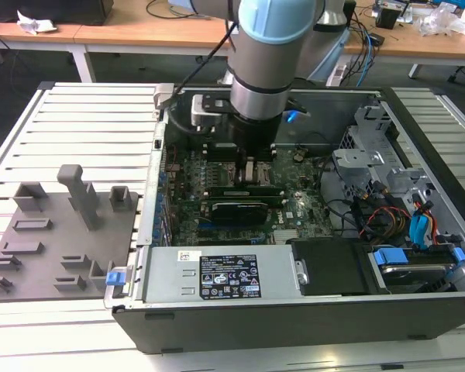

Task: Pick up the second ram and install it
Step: 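Press down the second ram until it locks into place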

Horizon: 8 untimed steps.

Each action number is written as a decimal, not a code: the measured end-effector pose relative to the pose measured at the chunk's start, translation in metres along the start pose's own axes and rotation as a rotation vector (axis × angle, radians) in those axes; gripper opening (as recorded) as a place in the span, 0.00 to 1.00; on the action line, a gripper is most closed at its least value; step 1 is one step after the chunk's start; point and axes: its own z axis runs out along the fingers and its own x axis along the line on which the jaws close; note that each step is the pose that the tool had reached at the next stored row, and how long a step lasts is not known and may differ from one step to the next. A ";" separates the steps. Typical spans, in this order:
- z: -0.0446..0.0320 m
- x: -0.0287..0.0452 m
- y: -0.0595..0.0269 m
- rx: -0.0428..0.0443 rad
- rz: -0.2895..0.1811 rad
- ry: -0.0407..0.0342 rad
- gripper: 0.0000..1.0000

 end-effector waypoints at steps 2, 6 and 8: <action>0.0016 0.0008 0.0145 0.0046 0.000 -0.0001 0.11; 0.0083 0.0015 0.0203 0.0048 0.000 -0.0011 0.11; 0.0107 0.0015 0.0205 0.0050 0.000 -0.0056 0.11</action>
